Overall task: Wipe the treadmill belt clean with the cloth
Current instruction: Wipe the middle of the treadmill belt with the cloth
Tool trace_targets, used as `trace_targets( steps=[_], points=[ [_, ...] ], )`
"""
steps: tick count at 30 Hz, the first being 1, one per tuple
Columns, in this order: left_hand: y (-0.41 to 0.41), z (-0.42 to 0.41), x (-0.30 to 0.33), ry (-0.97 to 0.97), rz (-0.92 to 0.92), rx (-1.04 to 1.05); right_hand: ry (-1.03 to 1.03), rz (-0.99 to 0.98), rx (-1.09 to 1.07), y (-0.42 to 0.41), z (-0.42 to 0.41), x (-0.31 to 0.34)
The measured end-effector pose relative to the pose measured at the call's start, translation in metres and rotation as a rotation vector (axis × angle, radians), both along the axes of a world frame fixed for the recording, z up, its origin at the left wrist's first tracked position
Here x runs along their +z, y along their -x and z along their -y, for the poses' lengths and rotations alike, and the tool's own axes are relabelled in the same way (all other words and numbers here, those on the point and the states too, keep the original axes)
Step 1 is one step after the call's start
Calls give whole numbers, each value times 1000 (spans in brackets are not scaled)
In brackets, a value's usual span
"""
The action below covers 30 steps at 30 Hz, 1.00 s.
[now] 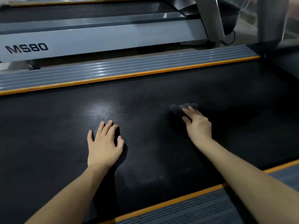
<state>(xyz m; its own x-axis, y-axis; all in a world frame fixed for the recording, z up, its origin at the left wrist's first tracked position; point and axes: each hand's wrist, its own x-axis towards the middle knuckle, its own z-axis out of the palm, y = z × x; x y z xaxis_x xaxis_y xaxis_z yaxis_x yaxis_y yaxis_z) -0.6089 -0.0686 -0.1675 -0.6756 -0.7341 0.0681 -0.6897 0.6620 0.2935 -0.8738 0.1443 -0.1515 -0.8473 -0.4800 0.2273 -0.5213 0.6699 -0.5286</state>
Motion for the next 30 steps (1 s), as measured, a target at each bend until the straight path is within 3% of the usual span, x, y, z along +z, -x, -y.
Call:
trace_targets(
  steps=[3,6,8,14,22,26,30],
  points=[
    [-2,0,0,1,0,-4,-7,-97,342,-67,5,-8],
    [-2,0,2,-11,2,-10,17,-49,594,-85,2,-7],
    [-1,-1,1,-10,5,-12,12,30,592,-65,28,-3],
    [-1,3,-2,33,-17,7,-21,26,454,-28,142,0],
    [-3,-2,-1,21,-10,15,2,-66,951,-77,12,-12],
    [-3,0,-5,34,-1,22,22,-94,889,-53,76,-17],
    [0,0,-4,47,-11,19,-13,-92,669,-15,195,-3]
  ],
)
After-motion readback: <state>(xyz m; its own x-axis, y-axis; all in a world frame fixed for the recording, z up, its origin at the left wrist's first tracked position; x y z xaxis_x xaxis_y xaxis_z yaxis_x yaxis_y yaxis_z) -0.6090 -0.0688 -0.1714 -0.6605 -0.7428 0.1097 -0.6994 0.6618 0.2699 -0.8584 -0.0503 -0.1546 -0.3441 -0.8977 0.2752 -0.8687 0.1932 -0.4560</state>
